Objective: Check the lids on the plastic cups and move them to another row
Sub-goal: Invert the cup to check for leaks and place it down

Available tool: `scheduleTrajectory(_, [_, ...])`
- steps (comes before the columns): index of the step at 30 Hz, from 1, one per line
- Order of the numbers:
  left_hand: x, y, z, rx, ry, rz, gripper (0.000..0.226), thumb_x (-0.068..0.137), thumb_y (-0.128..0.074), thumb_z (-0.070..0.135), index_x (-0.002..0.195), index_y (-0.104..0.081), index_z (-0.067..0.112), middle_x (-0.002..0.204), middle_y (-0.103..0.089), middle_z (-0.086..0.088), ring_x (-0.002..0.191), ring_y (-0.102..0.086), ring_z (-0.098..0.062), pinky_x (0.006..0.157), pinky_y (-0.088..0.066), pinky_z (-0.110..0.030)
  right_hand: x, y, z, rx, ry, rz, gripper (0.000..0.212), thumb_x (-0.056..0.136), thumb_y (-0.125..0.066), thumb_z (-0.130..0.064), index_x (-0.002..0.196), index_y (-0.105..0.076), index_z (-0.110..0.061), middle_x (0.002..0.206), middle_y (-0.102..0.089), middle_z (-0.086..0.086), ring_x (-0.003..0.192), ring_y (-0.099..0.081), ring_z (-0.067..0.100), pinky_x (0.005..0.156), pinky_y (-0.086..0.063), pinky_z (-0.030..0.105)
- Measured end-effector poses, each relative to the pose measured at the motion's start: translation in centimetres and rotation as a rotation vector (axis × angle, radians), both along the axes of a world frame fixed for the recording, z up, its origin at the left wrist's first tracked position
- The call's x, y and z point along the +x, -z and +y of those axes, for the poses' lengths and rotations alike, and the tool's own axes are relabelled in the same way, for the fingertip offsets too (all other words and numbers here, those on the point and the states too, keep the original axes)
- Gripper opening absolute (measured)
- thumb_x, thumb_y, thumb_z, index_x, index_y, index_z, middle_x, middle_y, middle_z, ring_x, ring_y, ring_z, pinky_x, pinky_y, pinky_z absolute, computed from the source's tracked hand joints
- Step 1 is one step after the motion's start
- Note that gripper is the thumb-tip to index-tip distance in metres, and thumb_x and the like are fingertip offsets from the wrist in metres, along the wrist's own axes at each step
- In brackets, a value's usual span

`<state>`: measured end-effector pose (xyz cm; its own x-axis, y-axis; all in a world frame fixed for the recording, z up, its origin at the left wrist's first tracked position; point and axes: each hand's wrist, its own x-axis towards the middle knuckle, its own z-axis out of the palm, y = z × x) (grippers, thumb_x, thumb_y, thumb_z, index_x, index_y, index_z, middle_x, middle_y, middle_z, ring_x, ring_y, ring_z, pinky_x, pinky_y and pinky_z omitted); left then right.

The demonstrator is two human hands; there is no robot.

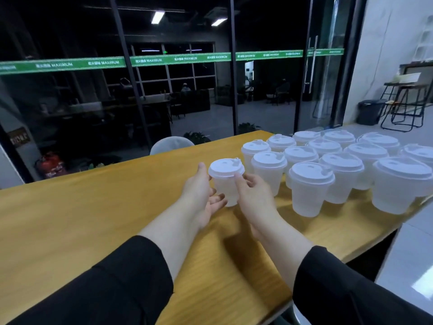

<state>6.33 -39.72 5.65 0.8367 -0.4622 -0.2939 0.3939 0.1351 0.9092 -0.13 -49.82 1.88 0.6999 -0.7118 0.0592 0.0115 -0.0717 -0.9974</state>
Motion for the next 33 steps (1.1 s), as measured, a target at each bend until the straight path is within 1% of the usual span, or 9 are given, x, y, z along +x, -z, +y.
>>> scheduleTrajectory(2, [1.4, 0.0, -1.0, 0.008, -0.002, -0.013, 0.067, 0.108, -0.035, 0.057, 0.157, -0.037, 0.012, 0.162, -0.031, -0.029, 0.138, -0.049, -0.046, 0.097, -0.053, -0.047, 0.9, 0.1, -0.8, 0.044, -0.019, -0.015, 0.031, 0.107, -0.045, -0.035, 0.12, -0.065, -0.015, 0.099, -0.063, -0.006, 0.095, -0.058, 0.014, 0.083, -0.05, 0.031])
scheduleTrajectory(5, [3.4, 0.0, -2.3, 0.033, -0.002, -0.042, 0.067, 0.108, -0.034, 0.056, 0.157, -0.037, 0.01, 0.162, -0.034, -0.027, 0.141, -0.048, -0.045, 0.107, -0.05, -0.049, 2.4, 0.4, -1.6, 0.09, -0.08, -0.006, 0.028, 0.107, -0.041, -0.029, 0.091, -0.064, -0.021, 0.089, -0.06, -0.004, 0.089, -0.055, 0.014, 0.1, -0.052, 0.045])
scheduleTrajectory(8, [4.5, 0.1, -3.2, 0.035, 0.014, -0.059, 0.068, 0.109, -0.034, 0.055, 0.158, -0.036, 0.009, 0.162, -0.035, -0.027, 0.142, -0.046, -0.044, 0.113, -0.046, -0.051, 3.4, 0.7, -2.3, 0.138, -0.126, -0.026, 0.031, 0.104, -0.043, -0.028, 0.081, -0.06, -0.017, 0.078, -0.053, -0.005, 0.081, -0.05, 0.015, 0.108, -0.047, 0.055])
scheduleTrajectory(13, [5.1, 1.1, -1.7, 0.052, 0.02, -0.102, 0.068, 0.108, -0.035, 0.057, 0.157, -0.038, 0.01, 0.163, -0.033, -0.025, 0.146, -0.043, -0.039, 0.115, -0.044, -0.051, 2.9, 0.7, -2.0, 0.345, -0.222, -0.121, 0.025, 0.109, -0.046, -0.026, 0.116, -0.065, -0.012, 0.119, -0.067, 0.0, 0.114, -0.06, 0.012, 0.112, -0.045, 0.042])
scheduleTrajectory(16, [5.2, 1.7, 1.9, 0.092, -0.066, -0.183, 0.063, 0.109, -0.035, 0.054, 0.153, -0.044, 0.01, 0.157, -0.044, -0.022, 0.141, -0.05, -0.033, 0.111, -0.048, -0.046, 2.2, 0.1, -0.6, 0.391, -0.208, -0.102, 0.015, 0.108, -0.05, -0.026, 0.104, -0.06, -0.017, 0.113, -0.066, 0.002, 0.116, -0.059, 0.018, 0.111, -0.046, 0.044])
scheduleTrajectory(20, [5.2, 1.7, 10.5, 0.115, -0.259, -0.322, 0.051, 0.11, -0.038, 0.048, 0.139, -0.056, 0.012, 0.142, -0.061, -0.015, 0.126, -0.062, -0.025, 0.096, -0.055, -0.036, 3.1, -1.5, 4.1, 0.362, -0.292, -0.103, 0.031, 0.107, -0.053, -0.025, 0.133, -0.056, -0.007, 0.116, -0.073, 0.012, 0.115, -0.068, 0.024, 0.107, -0.051, 0.047])
scheduleTrajectory(22, [4.7, 1.3, 16.1, 0.179, -0.386, -0.411, 0.04, 0.11, -0.041, 0.041, 0.126, -0.063, 0.012, 0.13, -0.068, -0.01, 0.115, -0.067, -0.021, 0.091, -0.058, -0.034, 3.9, -2.5, 8.3, 0.327, -0.38, -0.092, 0.032, 0.107, -0.053, -0.025, 0.135, -0.056, -0.009, 0.118, -0.072, 0.01, 0.116, -0.067, 0.025, 0.107, -0.051, 0.049])
scheduleTrajectory(26, [2.7, 1.0, 28.2, 0.295, -0.664, -0.538, 0.028, 0.109, -0.049, 0.03, 0.092, -0.068, 0.017, 0.099, -0.076, 0.0, 0.099, -0.072, -0.021, 0.092, -0.057, -0.051, 5.8, -3.8, 19.3, 0.285, -0.594, -0.073, 0.026, 0.107, -0.054, -0.026, 0.131, -0.059, -0.017, 0.122, -0.072, 0.004, 0.117, -0.067, 0.023, 0.105, -0.052, 0.049])
scheduleTrajectory(33, [-4.4, 2.8, 46.6, 0.494, -1.012, -0.73, 0.032, 0.104, -0.051, 0.04, 0.083, -0.067, 0.021, 0.075, -0.067, -0.002, 0.069, -0.062, -0.024, 0.071, -0.054, -0.051, 7.0, -2.2, 41.0, 0.266, -0.879, -0.049, 0.026, 0.107, -0.054, -0.027, 0.131, -0.061, -0.019, 0.121, -0.071, 0.001, 0.115, -0.068, 0.021, 0.102, -0.055, 0.048])
